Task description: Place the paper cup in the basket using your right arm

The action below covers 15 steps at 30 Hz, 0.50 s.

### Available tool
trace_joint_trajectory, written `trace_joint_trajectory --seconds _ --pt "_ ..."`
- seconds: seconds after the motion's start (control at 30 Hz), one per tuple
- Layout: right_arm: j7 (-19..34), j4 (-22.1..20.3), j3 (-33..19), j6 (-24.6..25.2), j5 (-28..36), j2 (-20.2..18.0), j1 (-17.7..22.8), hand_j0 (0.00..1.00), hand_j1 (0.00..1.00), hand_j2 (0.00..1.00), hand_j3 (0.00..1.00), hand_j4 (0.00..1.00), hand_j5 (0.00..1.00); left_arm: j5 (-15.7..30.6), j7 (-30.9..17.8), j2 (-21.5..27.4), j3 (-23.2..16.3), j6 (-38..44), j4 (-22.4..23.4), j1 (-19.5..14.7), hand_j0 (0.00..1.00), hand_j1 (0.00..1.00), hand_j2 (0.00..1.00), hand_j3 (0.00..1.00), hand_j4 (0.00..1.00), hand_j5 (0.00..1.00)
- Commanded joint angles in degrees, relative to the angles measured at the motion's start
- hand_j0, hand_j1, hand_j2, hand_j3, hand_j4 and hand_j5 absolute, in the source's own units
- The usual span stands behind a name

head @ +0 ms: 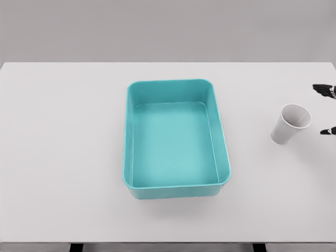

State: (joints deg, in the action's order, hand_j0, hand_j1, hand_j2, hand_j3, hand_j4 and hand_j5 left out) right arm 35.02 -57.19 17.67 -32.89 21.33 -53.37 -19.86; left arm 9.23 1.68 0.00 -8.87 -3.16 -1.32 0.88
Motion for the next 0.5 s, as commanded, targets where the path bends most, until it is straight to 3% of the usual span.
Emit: trace_joint_trajectory --seconds 0.0,0.07,0.17,0.47 --pt "0.0 -0.2 -0.7 0.1 0.5 0.2 0.0 1.0 1.0 1.0 1.0 1.0 1.0 0.0 0.0 0.0 0.0 0.0 0.0 0.0 1.0 1.0 1.0 1.0 1.0 1.0" --pt "0.0 -0.2 -0.1 0.2 0.5 0.3 0.0 1.0 1.0 1.0 1.0 1.0 1.0 0.0 0.0 0.0 0.0 0.0 0.0 0.0 1.0 1.0 1.0 1.0 1.0 1.0" --pt "0.0 0.2 -0.3 0.8 -0.4 3.9 0.0 1.0 1.0 1.0 1.0 1.0 1.0 0.0 0.0 0.0 0.0 0.0 0.0 0.0 1.0 1.0 1.0 1.0 1.0 1.0" --pt "0.0 -0.1 1.0 1.1 -0.5 4.1 0.0 1.0 1.0 1.0 1.0 1.0 1.0 0.0 0.0 0.0 0.0 0.0 0.0 0.0 1.0 1.0 1.0 1.0 1.0 1.0"
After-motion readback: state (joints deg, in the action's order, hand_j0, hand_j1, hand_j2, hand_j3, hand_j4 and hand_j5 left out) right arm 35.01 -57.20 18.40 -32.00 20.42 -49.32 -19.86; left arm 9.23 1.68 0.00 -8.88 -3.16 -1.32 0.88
